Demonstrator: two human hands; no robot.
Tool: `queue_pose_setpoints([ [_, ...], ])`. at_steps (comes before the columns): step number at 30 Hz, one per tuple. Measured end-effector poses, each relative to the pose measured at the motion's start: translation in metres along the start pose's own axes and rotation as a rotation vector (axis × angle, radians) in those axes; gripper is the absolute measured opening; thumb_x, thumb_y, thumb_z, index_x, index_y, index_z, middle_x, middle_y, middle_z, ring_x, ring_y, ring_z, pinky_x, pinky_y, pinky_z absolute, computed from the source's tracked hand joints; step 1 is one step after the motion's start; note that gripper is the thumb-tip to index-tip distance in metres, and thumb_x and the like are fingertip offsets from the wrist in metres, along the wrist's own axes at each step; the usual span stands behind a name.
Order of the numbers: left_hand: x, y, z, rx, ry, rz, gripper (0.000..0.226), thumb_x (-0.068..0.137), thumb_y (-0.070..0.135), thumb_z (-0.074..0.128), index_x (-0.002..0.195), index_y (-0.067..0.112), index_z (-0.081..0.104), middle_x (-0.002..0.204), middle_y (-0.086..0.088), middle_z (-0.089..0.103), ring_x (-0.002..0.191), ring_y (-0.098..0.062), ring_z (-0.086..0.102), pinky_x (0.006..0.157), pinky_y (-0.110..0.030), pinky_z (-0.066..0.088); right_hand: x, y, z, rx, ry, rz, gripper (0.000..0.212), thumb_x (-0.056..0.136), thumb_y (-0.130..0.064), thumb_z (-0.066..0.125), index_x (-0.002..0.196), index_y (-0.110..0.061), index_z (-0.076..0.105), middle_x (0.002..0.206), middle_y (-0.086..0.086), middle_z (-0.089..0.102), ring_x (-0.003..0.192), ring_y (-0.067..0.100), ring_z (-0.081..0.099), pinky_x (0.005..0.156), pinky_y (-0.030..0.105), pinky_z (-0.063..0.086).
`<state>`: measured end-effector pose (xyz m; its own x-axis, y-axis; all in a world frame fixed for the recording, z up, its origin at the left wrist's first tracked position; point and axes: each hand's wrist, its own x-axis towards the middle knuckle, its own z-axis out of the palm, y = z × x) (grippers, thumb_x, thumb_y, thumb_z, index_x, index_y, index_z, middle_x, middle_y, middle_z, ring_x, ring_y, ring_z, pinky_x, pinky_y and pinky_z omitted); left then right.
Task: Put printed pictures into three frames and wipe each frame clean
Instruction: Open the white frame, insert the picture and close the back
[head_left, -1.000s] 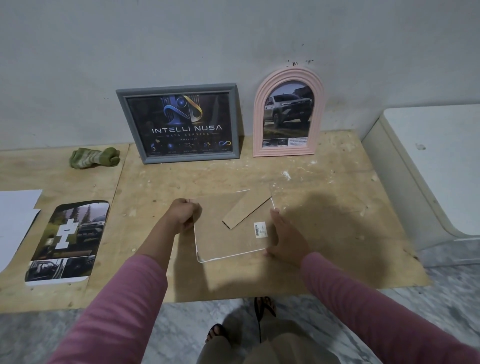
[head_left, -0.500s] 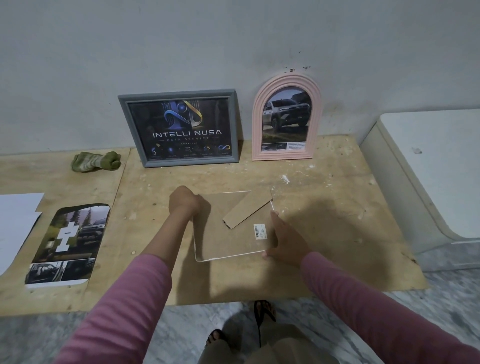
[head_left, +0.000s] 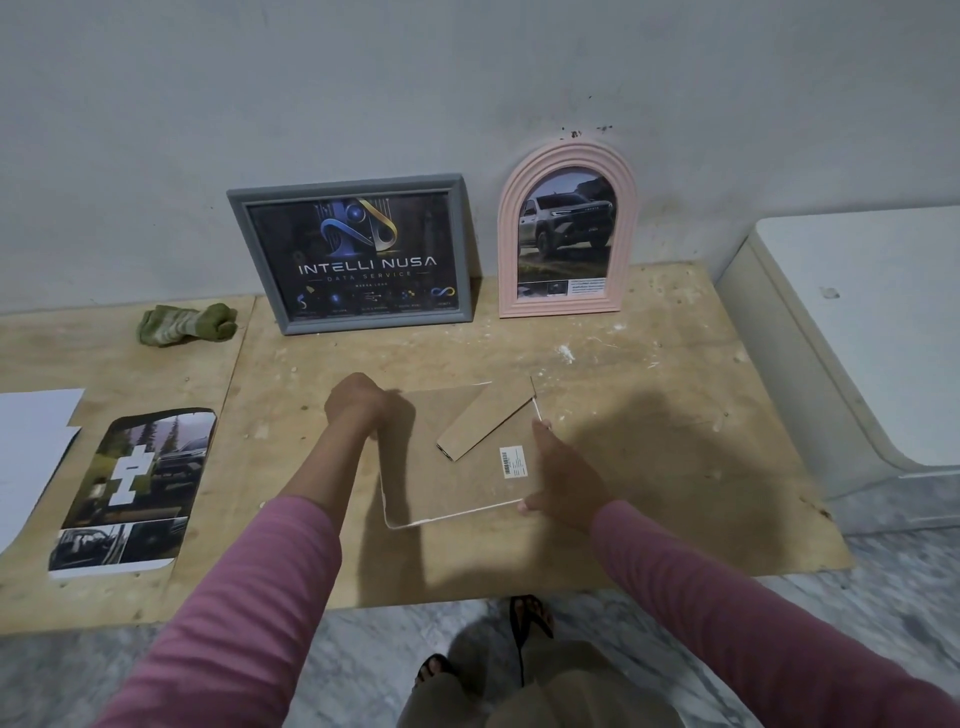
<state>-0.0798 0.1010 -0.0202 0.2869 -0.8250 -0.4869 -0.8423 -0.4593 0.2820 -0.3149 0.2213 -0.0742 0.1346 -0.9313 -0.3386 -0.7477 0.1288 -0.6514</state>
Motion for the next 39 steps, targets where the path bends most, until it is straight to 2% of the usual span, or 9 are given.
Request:
queue_pose_setpoints([
  [7, -0.002, 0.001, -0.005, -0.336, -0.125, -0.031, 0.008, 0.085, 0.004, 0.046, 0.078, -0.001, 0.046, 0.074, -0.017, 0.047, 0.061, -0.027, 0.041, 0.06, -0.036, 0.037, 0.001, 0.0, 0.007, -0.033, 0.042, -0.017, 0.113, 0.069, -0.02, 0.083, 0.147, 0.001, 0.005, 0.157, 0.018, 0.009, 0.147, 0.026, 0.005, 0.115, 0.03, 0.013],
  [11, 0.004, -0.003, 0.002, -0.564, -0.127, -0.087, 0.02, 0.091, 0.009, 0.045, 0.107, -0.002, 0.05, 0.104, -0.021, 0.054, 0.086, -0.035, 0.053, 0.071, -0.042, 0.046, -0.001, 0.0, 0.009, 0.012, 0.056, -0.024, 0.117, 0.065, -0.019, 0.085, 0.149, 0.001, 0.004, 0.157, 0.017, 0.009, 0.147, 0.024, 0.006, 0.118, 0.03, 0.012],
  [17, -0.007, -0.019, 0.009, -0.855, -0.167, -0.071, 0.031, 0.092, 0.001, 0.045, 0.114, 0.022, 0.051, 0.095, -0.008, 0.059, 0.078, -0.022, 0.055, 0.069, -0.033, 0.048, 0.003, 0.0, 0.013, 0.042, 0.127, -0.025, 0.12, 0.057, -0.026, 0.089, 0.148, -0.002, 0.013, 0.153, 0.015, 0.025, 0.145, 0.026, 0.018, 0.117, 0.036, 0.021],
  [20, -0.012, -0.028, 0.013, -0.959, -0.213, -0.054, 0.041, 0.088, -0.011, 0.044, 0.119, 0.014, 0.054, 0.088, -0.007, 0.063, 0.075, -0.02, 0.059, 0.066, -0.033, 0.051, 0.004, 0.001, 0.013, 0.061, 0.144, -0.017, 0.118, 0.062, -0.024, 0.087, 0.148, 0.0, 0.01, 0.155, 0.015, 0.02, 0.146, 0.023, 0.014, 0.115, 0.023, 0.012],
  [23, -0.015, -0.031, 0.015, -0.998, -0.174, -0.033, 0.032, 0.087, -0.014, 0.044, 0.1, 0.008, 0.062, 0.08, -0.008, 0.064, 0.069, -0.018, 0.06, 0.063, -0.03, 0.052, 0.007, 0.001, 0.011, 0.101, 0.169, -0.012, 0.114, 0.06, -0.019, 0.087, 0.147, 0.0, 0.015, 0.153, 0.014, 0.026, 0.143, 0.024, 0.022, 0.11, 0.017, 0.015],
  [26, -0.015, -0.033, 0.012, -1.035, -0.109, -0.043, 0.032, 0.086, -0.014, 0.045, 0.085, 0.014, 0.061, 0.078, -0.008, 0.063, 0.067, -0.019, 0.058, 0.063, -0.031, 0.05, 0.007, -0.001, 0.003, 0.194, 0.203, -0.005, 0.096, 0.056, -0.013, 0.087, 0.137, -0.005, 0.036, 0.131, 0.009, 0.05, 0.123, 0.025, 0.047, 0.094, 0.015, 0.034],
  [29, -0.012, -0.038, 0.008, -1.061, -0.092, -0.046, 0.033, 0.085, -0.014, 0.045, 0.084, 0.014, 0.061, 0.078, -0.008, 0.063, 0.067, -0.02, 0.058, 0.066, -0.032, 0.049, 0.004, -0.006, -0.004, 0.294, 0.243, -0.008, 0.076, 0.059, -0.009, 0.086, 0.125, -0.008, 0.047, 0.106, -0.002, 0.055, 0.098, 0.015, 0.053, 0.075, 0.003, 0.036],
  [35, -0.017, -0.047, 0.005, -1.104, -0.135, -0.023, 0.036, 0.086, -0.015, 0.041, 0.103, 0.011, 0.06, 0.079, -0.006, 0.063, 0.068, -0.018, 0.058, 0.065, -0.028, 0.049, 0.013, -0.024, -0.004, 0.492, 0.383, 0.253, 0.035, 0.085, -0.007, 0.064, 0.111, 0.014, 0.052, 0.105, 0.026, 0.063, 0.097, 0.033, 0.062, 0.076, 0.026, 0.043],
  [39, -0.021, -0.051, 0.009, -1.133, -0.166, -0.017, 0.038, 0.085, -0.015, 0.042, 0.105, 0.01, 0.061, 0.078, -0.006, 0.065, 0.063, -0.016, 0.058, 0.056, -0.022, 0.05, 0.011, -0.027, 0.001, 0.527, 0.442, 0.272, 0.013, 0.084, 0.001, 0.055, 0.092, 0.004, 0.064, 0.084, 0.012, 0.066, 0.079, 0.025, 0.063, 0.063, 0.021, 0.047],
])
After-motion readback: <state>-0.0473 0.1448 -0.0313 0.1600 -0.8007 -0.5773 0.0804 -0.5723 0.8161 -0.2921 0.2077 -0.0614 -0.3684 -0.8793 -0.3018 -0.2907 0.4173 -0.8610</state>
